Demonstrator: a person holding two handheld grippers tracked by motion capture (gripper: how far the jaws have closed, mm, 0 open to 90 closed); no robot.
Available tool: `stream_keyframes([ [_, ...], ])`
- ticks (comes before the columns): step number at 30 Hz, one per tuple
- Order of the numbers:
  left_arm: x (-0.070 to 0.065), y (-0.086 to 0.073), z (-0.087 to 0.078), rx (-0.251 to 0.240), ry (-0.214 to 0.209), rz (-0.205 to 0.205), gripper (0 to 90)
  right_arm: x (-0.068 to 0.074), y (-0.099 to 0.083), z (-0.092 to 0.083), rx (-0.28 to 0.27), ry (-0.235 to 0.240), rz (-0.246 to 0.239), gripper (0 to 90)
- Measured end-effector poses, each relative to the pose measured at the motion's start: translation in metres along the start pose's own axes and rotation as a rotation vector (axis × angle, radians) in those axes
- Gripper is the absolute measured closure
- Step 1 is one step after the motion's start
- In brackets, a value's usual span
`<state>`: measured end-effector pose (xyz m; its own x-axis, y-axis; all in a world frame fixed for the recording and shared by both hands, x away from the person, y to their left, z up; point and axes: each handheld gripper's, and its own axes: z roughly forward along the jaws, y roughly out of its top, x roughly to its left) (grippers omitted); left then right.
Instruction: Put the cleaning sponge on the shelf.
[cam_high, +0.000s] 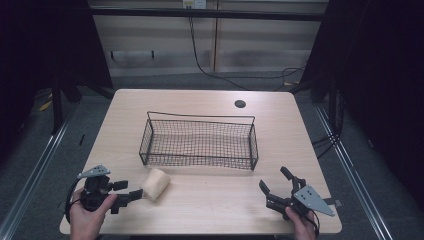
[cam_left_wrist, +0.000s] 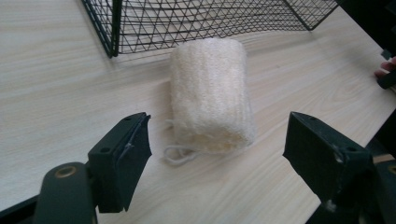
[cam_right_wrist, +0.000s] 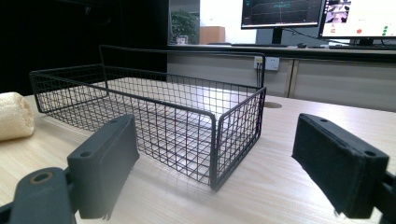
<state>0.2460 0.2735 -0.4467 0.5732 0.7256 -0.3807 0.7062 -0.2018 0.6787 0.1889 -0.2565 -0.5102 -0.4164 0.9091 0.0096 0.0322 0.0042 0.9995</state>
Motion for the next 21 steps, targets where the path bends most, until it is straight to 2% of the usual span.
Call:
stream_keyframes([
  [1,0.0,0.0,0.0,0.0,0.0,0.0,22.0,0.0,0.0,0.0,0.0,0.0,0.0,13.5],
  [4,0.004,0.001,-0.008,-0.044,0.001,-0.003,22.0,0.001,0.0,0.0,-0.004,-0.005,0.001,13.5],
  [7,0.003,0.001,-0.01,-0.051,-0.002,-0.004,21.8,0.001,0.0,0.0,0.0,-0.001,0.002,13.5],
  [8,-0.001,0.001,-0.011,-0.07,-0.012,0.011,22.1,0.001,0.0,0.0,0.0,0.0,0.003,13.5],
  [10,-0.004,0.003,-0.011,-0.067,-0.015,0.026,23.1,0.001,0.0,0.0,-0.001,-0.001,0.003,13.5],
  [12,-0.008,0.005,-0.01,-0.041,-0.031,0.038,23.1,0.001,0.0,0.0,-0.003,-0.011,0.003,13.5],
  [13,-0.01,0.006,-0.009,-0.035,-0.027,0.04,23.1,0.001,0.0,-0.001,-0.003,-0.013,0.006,13.5],
  [14,-0.013,0.006,-0.006,-0.002,-0.019,0.055,23.1,0.001,0.0,-0.001,-0.003,-0.012,0.003,13.5],
  [16,-0.015,0.007,-0.005,-0.001,-0.012,0.051,23.1,0.001,0.0,-0.001,-0.006,-0.011,0.007,13.5],
  [17,-0.017,0.008,-0.004,0.019,-0.016,0.058,23.1,0.001,0.0,-0.001,-0.006,-0.011,0.007,13.5],
  [18,-0.021,0.011,-0.004,0.024,0.006,0.068,23.1,0.001,0.0,-0.001,-0.006,-0.013,0.005,13.4],
  [21,-0.023,0.016,-0.003,0.049,0.018,0.072,22.8,0.001,0.0,-0.001,-0.004,-0.015,0.003,13.5],
])
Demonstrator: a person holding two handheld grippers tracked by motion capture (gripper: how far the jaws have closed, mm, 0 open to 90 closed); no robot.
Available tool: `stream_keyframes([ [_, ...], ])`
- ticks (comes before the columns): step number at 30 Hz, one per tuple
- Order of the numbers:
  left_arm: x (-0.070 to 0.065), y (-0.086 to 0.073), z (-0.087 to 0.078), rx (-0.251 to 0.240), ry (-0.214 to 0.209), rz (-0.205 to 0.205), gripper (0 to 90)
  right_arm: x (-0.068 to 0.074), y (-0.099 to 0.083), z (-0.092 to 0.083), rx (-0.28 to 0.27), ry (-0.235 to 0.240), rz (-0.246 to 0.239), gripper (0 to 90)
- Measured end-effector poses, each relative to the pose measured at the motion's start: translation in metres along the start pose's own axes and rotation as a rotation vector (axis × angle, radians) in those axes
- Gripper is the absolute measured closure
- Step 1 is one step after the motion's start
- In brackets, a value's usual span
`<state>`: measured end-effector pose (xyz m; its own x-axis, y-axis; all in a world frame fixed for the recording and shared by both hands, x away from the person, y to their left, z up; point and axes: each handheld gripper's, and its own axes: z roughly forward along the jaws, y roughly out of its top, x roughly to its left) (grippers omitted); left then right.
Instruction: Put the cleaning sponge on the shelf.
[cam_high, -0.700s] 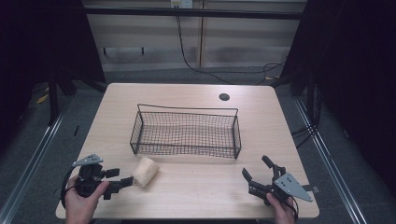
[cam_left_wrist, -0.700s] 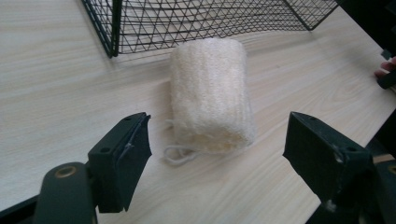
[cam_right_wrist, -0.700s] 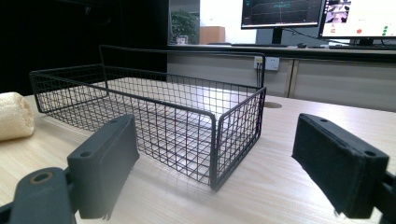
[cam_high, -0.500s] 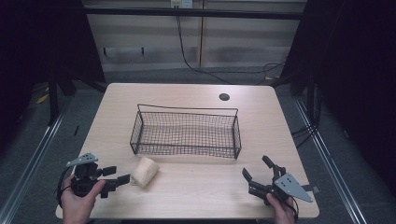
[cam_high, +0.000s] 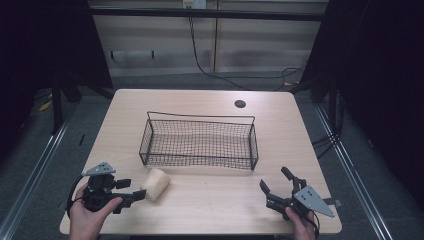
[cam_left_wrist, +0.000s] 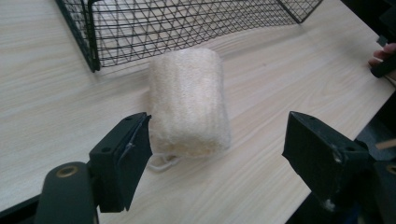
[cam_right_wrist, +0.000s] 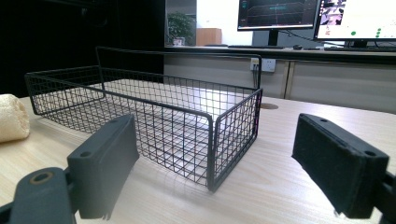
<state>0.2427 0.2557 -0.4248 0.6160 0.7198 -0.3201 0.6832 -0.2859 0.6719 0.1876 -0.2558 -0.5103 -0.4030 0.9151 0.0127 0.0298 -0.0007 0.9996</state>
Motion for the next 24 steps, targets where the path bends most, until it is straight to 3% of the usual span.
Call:
stream_keyframes([
  [3,-0.004,0.007,0.0,0.02,0.018,-0.001,20.0,-0.001,0.0,0.0,-0.001,0.001,-0.002,13.5],
  [9,-0.012,0.022,0.004,0.124,0.022,0.061,19.8,0.0,0.0,0.0,0.003,0.0,0.0,13.5],
  [11,-0.013,0.023,0.005,0.129,0.025,0.073,19.8,0.0,0.0,0.0,0.003,0.0,0.001,13.5],
  [15,-0.015,0.037,0.006,0.186,0.021,0.093,18.8,0.0,0.0,0.0,0.003,0.0,0.001,13.5],
  [17,-0.016,0.041,0.006,0.184,0.032,0.092,17.9,0.0,0.0,0.0,0.002,0.0,-0.001,13.5],
  [20,-0.017,0.05,0.006,0.186,0.016,0.068,18.3,0.0,0.0,0.0,0.001,0.002,-0.004,13.4],
  [22,-0.018,0.056,0.008,0.218,0.044,0.082,18.2,0.0,0.0,0.001,0.003,0.003,-0.003,13.5],
  [24,-0.017,0.061,0.01,0.256,0.039,0.083,18.3,0.0,0.0,0.001,0.002,0.003,-0.005,13.4],
])
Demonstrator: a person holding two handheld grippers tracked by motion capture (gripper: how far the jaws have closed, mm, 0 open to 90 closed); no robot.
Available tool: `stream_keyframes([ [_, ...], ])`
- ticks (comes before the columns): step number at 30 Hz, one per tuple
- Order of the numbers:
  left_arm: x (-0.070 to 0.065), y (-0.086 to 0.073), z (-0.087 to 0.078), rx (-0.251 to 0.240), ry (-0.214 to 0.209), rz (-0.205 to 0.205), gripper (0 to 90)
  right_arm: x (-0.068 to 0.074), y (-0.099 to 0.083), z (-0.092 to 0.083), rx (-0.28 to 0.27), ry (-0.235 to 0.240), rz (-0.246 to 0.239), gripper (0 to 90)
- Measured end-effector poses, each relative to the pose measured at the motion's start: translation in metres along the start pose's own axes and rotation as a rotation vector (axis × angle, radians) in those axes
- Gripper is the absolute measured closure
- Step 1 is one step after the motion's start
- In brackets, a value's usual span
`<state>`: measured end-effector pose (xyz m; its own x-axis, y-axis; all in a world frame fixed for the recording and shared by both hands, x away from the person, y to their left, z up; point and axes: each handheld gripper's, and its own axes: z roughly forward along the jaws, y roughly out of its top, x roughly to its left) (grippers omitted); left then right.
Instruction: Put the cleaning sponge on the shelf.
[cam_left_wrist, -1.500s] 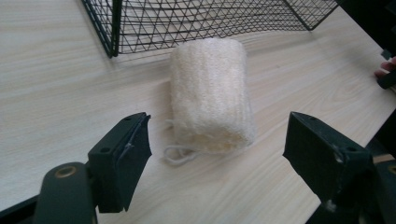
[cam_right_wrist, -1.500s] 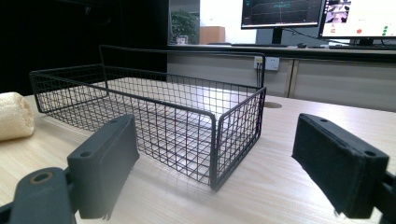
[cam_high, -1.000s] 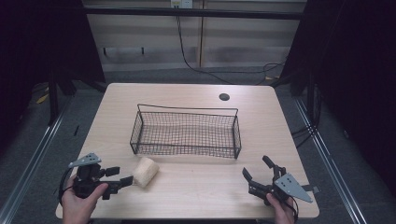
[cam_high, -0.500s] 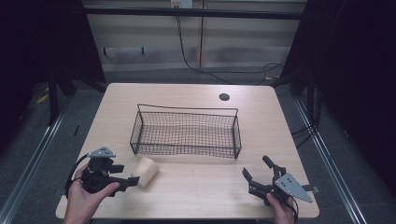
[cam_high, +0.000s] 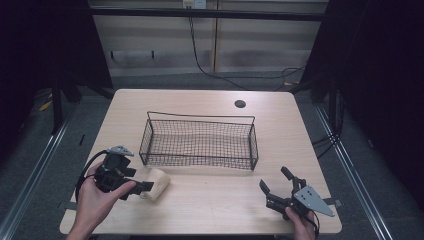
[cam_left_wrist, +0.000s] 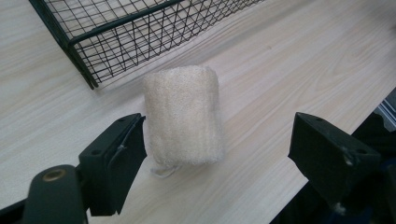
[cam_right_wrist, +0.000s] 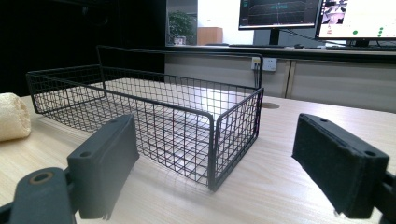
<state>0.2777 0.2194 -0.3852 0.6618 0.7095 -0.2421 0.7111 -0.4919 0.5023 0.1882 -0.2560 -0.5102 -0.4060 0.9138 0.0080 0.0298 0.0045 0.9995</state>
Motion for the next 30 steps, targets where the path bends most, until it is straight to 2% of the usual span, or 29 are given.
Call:
stream_keyframes([
  [4,0.002,0.007,0.005,0.031,-0.002,-0.029,18.5,0.0,0.0,0.0,-0.001,0.002,0.002,13.5],
  [7,0.004,0.013,0.011,0.076,0.005,-0.02,18.5,0.001,0.0,0.0,0.003,0.006,0.006,13.4],
  [10,0.006,0.014,0.012,0.086,-0.004,-0.024,19.3,0.0,0.0,0.0,0.001,0.005,0.003,13.5],
  [12,0.006,0.016,0.014,0.115,-0.011,-0.02,19.3,0.0,0.0,0.001,0.001,0.005,-0.001,13.4],
  [13,0.007,0.018,0.016,0.13,0.008,-0.026,19.3,0.0,0.0,0.0,0.004,0.009,0.0,13.5],
  [20,0.009,0.017,0.026,0.159,0.025,-0.033,19.3,0.0,0.0,0.0,0.003,0.008,0.001,13.4],
  [22,0.01,0.017,0.03,0.192,0.038,-0.018,19.3,0.0,0.0,0.0,0.003,0.008,0.001,13.4],
  [23,0.01,0.017,0.032,0.191,0.039,-0.029,19.3,0.0,0.0,0.001,0.003,0.008,0.0,13.4],
  [30,0.012,0.016,0.042,0.227,0.037,-0.021,19.3,0.0,0.0,0.001,0.005,0.014,0.002,13.4],
])
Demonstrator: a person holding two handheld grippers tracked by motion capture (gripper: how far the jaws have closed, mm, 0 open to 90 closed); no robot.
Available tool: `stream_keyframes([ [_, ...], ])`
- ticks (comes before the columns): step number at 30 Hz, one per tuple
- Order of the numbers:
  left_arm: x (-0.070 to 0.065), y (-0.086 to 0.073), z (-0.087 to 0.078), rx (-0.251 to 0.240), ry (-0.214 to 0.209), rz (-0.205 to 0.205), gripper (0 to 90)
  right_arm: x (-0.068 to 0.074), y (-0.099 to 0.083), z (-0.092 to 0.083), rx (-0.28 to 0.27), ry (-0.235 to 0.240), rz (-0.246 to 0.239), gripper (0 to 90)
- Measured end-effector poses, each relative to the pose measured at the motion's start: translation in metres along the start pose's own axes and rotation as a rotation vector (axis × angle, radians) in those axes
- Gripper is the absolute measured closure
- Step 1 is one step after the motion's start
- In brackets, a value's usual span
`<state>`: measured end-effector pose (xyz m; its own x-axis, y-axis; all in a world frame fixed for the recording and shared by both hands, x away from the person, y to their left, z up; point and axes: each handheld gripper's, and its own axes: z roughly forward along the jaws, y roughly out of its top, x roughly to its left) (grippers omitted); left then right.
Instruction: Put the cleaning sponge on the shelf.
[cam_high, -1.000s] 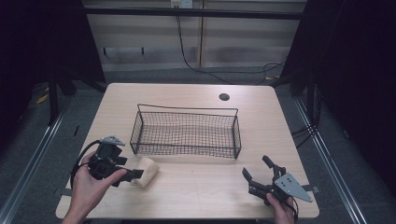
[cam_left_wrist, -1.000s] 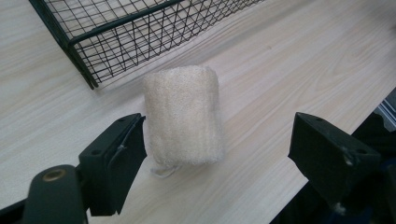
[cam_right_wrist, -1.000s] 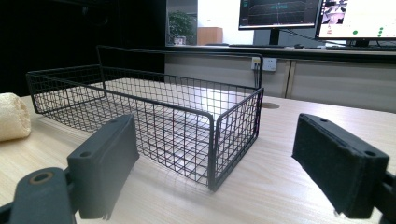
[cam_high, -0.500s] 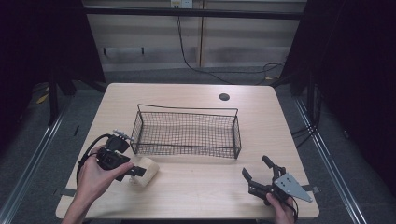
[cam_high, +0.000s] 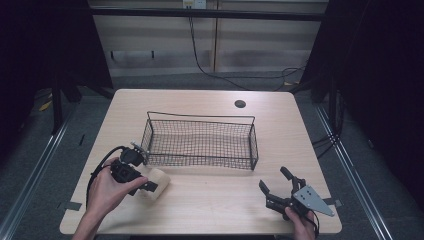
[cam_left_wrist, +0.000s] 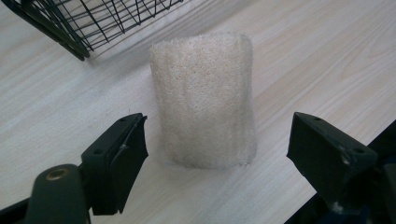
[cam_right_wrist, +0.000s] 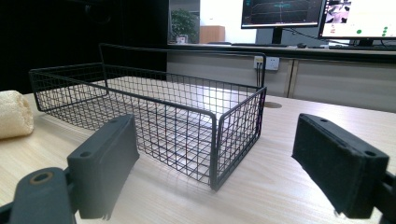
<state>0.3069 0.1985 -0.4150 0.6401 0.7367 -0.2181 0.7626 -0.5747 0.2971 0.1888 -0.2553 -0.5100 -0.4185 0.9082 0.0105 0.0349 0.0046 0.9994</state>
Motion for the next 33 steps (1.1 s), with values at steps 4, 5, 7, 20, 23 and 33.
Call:
stream_keyframes([
  [4,0.001,0.002,0.005,0.014,-0.009,-0.002,19.3,0.0,0.0,0.0,0.001,0.001,0.001,13.5],
  [5,0.002,0.003,0.008,0.02,-0.005,-0.017,19.2,0.0,0.0,0.0,0.002,-0.001,-0.003,13.5],
  [7,0.002,0.003,0.009,0.024,0.008,-0.025,18.7,0.0,0.0,0.0,0.003,-0.001,-0.003,13.4],
  [20,0.004,0.006,0.024,0.082,0.003,-0.024,17.9,0.0,0.0,0.0,0.004,0.003,-0.006,13.5],
  [23,0.004,0.006,0.028,0.096,0.004,-0.02,17.9,0.0,0.0,0.0,0.003,0.004,-0.001,13.5],
  [33,0.0,0.006,0.035,0.139,0.024,-0.012,19.2,0.0,0.0,0.0,0.003,0.005,-0.006,13.5],
])
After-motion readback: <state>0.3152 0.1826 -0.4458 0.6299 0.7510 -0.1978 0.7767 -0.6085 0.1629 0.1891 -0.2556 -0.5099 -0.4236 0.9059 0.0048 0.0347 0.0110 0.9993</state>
